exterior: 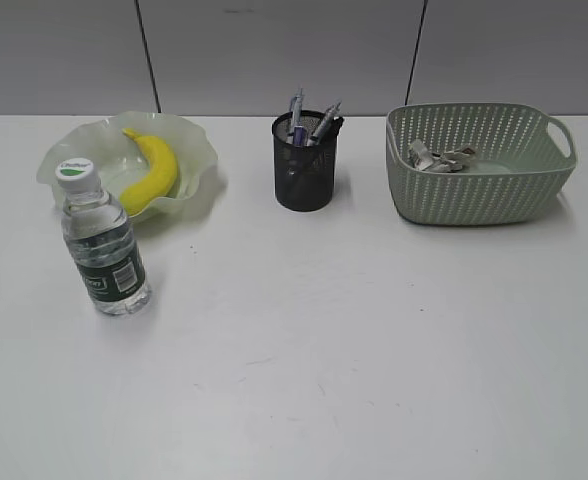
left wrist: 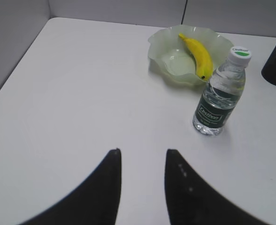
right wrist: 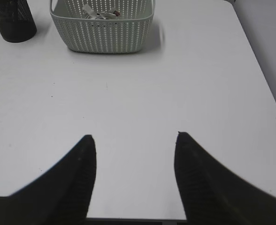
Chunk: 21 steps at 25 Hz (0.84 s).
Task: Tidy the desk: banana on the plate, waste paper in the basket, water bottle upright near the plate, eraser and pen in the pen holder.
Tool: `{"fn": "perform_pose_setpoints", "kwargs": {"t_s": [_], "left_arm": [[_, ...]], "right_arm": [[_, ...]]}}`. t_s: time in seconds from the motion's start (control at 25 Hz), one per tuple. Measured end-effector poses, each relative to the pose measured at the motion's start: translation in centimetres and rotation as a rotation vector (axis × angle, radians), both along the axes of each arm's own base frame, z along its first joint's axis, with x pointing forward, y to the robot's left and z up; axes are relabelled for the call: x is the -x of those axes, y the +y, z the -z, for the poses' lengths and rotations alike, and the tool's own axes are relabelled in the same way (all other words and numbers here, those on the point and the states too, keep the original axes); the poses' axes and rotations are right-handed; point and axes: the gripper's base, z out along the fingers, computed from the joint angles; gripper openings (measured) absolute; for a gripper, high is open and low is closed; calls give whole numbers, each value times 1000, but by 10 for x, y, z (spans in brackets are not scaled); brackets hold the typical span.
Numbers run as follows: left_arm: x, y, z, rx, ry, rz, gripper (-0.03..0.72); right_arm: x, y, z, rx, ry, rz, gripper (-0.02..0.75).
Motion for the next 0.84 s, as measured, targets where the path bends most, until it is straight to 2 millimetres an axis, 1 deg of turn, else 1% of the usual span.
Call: {"fn": "perform_pose_setpoints", "kwargs": {"t_s": [0.84], "left_arm": [[0, 0, 0, 0, 0, 0, 239]], "right_arm": [[0, 0, 0, 0, 0, 0, 430]]}}
